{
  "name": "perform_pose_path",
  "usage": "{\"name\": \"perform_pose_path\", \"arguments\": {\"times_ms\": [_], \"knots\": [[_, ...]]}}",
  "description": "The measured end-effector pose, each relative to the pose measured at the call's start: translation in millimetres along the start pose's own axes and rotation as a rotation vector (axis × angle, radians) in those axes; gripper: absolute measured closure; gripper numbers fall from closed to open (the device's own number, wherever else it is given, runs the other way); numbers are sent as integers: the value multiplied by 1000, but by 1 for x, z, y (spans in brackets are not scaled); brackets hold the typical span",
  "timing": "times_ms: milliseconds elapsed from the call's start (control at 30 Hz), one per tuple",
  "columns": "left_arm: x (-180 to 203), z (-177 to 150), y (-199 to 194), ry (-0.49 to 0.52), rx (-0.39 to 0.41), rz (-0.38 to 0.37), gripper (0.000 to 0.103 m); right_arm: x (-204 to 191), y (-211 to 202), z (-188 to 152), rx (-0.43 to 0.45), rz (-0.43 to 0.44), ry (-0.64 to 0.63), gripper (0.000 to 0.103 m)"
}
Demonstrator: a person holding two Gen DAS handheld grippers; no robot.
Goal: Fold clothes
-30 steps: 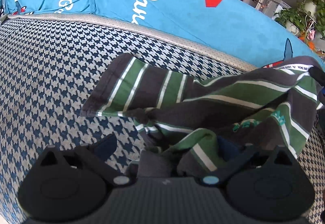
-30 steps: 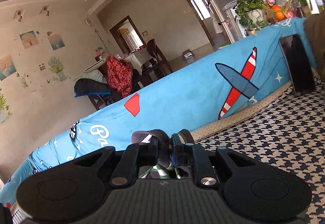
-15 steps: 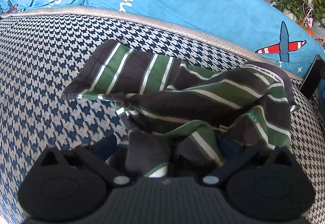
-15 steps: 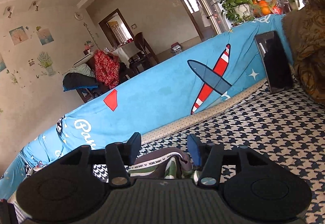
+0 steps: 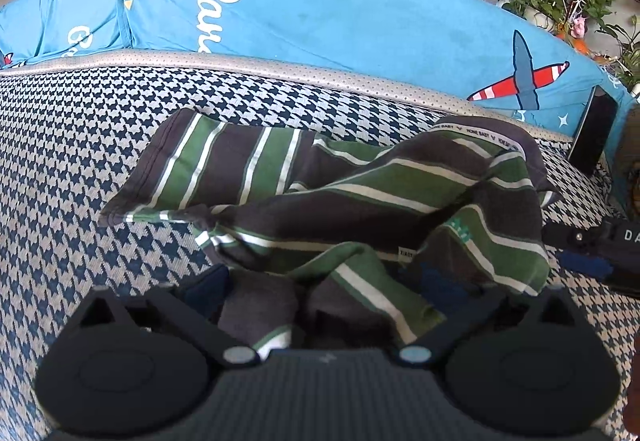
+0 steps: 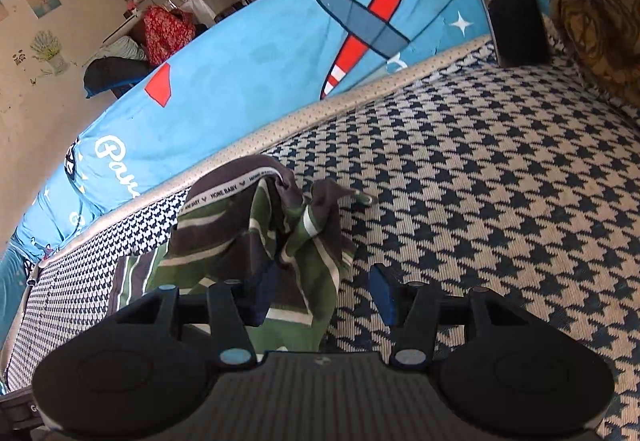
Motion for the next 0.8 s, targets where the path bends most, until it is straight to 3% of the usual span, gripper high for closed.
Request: {"name": "perform_pose_path", "arguments": {"times_ms": [233,433,500,533,567,700,800], "knots": [[4,-6,5,27,-29,5,0,5,20,-12,-102,40,116,53],[0,-8,10,22,-57,7,0,-6,27,-14,-82,68,115,50],[2,-9,11,16,-60,7,0,-14,32,-15,-85,86,103,61],[2,-9,11,16,-59,6,0,-17,34,-16,-85,83,92,76],[3,-8,11,15,-57,4,0,-21,36,-16,-82,78,82,83],[7,-5,8,-3,-39,-26,0,-31,31,-7,-5,61,45,91],[5,1,1,-38,0,-67,0,-36,4,15,148,49,18,93]]}}
Point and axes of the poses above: each gripper's, at about its wrist camera, not at the fingertips, and y roughly the way its jaws point, x to its right, z to its top, the point moved 5 cm from there along y, roughly the way its jaws point, and after that the axes turned 2 degrees about -x, right-handed, at the moved point
